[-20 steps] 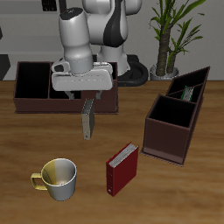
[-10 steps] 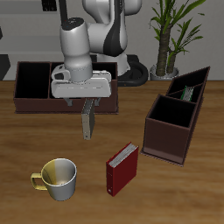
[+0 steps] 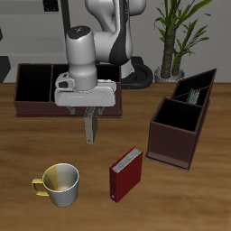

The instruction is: Place the right yellow book into the back desk caddy's back compartment and place the green book into the left desk caddy's back compartment and place the left yellow book into the left desk caddy's left compartment

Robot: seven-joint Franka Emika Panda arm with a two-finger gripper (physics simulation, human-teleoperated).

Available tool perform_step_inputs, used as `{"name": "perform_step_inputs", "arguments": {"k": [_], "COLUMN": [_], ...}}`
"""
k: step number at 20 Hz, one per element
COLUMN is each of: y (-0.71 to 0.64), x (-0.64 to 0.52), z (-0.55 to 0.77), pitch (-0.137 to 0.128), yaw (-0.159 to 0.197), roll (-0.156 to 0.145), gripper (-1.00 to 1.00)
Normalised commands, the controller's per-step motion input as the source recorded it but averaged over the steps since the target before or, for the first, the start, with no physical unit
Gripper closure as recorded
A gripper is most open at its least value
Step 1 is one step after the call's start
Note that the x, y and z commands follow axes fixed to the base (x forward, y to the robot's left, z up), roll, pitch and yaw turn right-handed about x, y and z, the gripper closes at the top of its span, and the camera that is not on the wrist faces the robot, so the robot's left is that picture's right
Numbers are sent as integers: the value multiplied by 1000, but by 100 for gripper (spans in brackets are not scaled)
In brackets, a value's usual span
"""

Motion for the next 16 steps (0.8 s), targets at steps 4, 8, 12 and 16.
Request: {"name": "perform_step_inputs", "arguments": {"k": [4,8,12,16], "y": [-10,-28,96,10], "x": [-112,-46,-5,27], "z": [-102,-94,-198,-108], "pitch": [-15,-7,25,20], "yaw": [-22,-21,0,-4], "roll": [-8,-21,32,0], "gripper": [-100,-100,-100,-100]}}
